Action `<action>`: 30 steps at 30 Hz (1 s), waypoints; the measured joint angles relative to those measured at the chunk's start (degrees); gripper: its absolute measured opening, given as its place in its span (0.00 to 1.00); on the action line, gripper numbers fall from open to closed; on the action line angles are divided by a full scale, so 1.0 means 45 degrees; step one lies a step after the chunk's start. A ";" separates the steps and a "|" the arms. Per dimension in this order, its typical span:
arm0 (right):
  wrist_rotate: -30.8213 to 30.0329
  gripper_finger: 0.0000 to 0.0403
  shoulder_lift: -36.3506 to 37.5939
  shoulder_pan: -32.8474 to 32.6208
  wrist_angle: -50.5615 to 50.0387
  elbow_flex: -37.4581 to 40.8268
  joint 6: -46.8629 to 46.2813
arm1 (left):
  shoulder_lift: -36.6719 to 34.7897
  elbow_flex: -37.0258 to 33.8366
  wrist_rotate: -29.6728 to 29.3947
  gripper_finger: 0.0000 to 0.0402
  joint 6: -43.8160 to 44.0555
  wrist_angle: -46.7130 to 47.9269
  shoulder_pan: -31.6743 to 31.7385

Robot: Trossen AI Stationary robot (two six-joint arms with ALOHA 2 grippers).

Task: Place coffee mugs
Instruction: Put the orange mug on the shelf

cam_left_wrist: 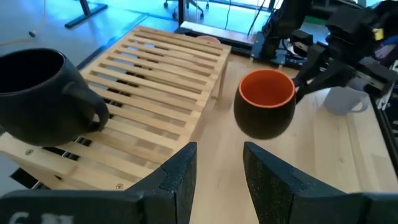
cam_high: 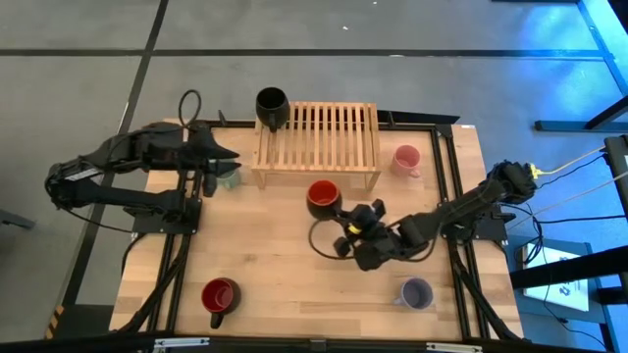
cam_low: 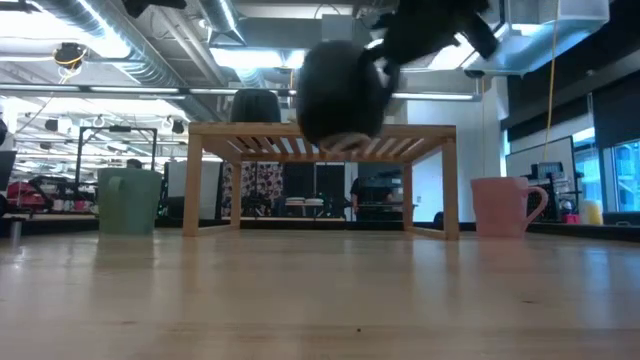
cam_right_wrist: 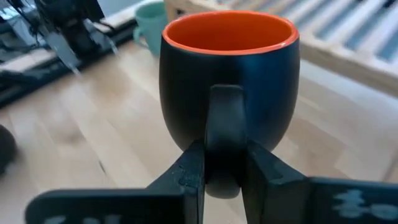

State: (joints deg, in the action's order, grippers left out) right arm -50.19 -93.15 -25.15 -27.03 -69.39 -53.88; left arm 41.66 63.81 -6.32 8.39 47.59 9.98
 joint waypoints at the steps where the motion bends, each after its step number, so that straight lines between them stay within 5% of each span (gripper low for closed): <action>1: -0.0009 0.12 -0.0216 0.0130 -0.0042 -0.0428 0.0155 | -0.0051 0.0000 -0.0025 0.31 0.0000 -0.0001 0.0003; 13: -0.1368 0.12 -0.1359 0.1570 0.0030 -0.3713 0.1496 | -0.0128 0.0000 -0.0040 0.31 -0.0001 -0.0009 0.0002; 30: -0.2646 0.12 -0.2228 0.4743 0.3868 -0.3908 0.3992 | -0.0118 0.0000 -0.0050 0.31 -0.0001 -0.0014 -0.0002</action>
State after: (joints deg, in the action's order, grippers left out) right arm -62.10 -103.17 -3.81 -9.62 -86.98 -35.92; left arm 41.12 63.81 -6.55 8.38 47.53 9.98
